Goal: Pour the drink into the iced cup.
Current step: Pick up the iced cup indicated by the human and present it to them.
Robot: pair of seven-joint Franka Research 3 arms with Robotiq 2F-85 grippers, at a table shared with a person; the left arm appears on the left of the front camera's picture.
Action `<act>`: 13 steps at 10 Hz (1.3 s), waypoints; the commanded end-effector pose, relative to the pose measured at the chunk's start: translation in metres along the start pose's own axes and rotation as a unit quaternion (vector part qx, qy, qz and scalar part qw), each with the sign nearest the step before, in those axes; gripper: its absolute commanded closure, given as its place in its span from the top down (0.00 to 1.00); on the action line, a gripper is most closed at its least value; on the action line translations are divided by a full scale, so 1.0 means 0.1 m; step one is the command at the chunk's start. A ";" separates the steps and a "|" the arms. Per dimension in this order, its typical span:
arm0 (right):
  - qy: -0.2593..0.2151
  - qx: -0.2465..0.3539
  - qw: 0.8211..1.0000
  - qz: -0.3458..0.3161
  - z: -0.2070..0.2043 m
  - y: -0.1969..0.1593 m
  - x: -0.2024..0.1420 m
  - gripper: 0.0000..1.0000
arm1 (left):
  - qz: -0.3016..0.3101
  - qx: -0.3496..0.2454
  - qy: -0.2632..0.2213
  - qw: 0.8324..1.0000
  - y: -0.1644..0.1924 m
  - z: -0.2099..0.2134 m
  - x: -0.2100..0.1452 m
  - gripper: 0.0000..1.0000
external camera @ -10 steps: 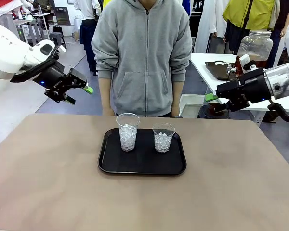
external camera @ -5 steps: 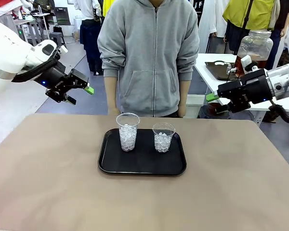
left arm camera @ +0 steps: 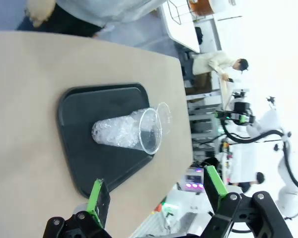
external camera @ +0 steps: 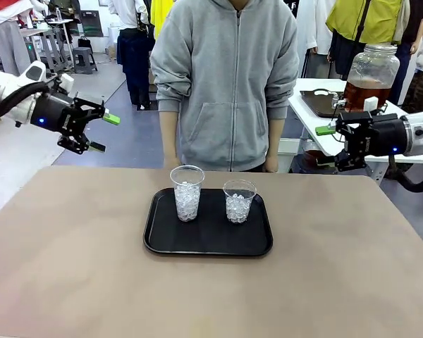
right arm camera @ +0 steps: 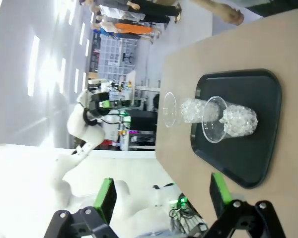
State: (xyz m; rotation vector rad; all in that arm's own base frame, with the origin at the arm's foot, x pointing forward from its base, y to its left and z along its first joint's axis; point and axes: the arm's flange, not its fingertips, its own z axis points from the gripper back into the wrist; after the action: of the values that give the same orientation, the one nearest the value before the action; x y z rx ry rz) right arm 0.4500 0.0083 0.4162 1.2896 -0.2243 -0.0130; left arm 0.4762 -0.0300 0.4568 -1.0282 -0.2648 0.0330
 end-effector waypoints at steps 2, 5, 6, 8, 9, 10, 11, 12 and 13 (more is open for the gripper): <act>0.001 0.054 0.997 -0.061 0.03 -0.29 0.16 1.00 | 0.035 -0.076 0.021 0.996 0.36 -0.12 0.16 1.00; 0.020 0.069 0.993 -0.093 -0.03 -0.60 0.32 1.00 | 0.025 -0.126 0.050 0.990 0.54 -0.20 0.29 1.00; 0.023 0.076 0.992 -0.101 -0.05 -0.64 0.36 1.00 | 0.024 -0.123 0.057 0.990 0.55 -0.22 0.33 1.00; 0.032 0.082 0.991 -0.101 -0.06 -0.64 0.38 1.00 | 0.023 -0.135 0.064 0.989 0.59 -0.20 0.36 1.00; 0.037 0.087 0.990 -0.101 -0.06 -0.65 0.36 1.00 | 0.029 -0.134 0.068 0.988 0.58 -0.21 0.36 1.00; 0.043 0.091 0.990 -0.103 -0.05 -0.64 0.34 1.00 | 0.032 -0.120 0.061 0.990 0.57 -0.25 0.32 1.00; 0.038 0.071 0.993 -0.092 -0.08 -0.70 0.31 1.00 | 0.032 -0.120 0.061 0.990 0.57 -0.25 0.32 1.00; 0.038 0.071 0.993 -0.092 -0.08 -0.70 0.31 1.00 | 0.032 -0.120 0.061 0.990 0.57 -0.25 0.32 1.00; 0.038 0.071 0.993 -0.092 -0.08 -0.70 0.31 1.00 | 0.032 -0.120 0.061 0.990 0.57 -0.25 0.32 1.00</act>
State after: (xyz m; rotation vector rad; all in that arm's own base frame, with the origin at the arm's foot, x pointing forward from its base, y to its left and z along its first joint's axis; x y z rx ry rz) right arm 0.4888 -0.0083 0.3523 1.4524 -0.0337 -0.1032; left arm 0.5204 -0.0167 0.4017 -1.2766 -0.1215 -0.0050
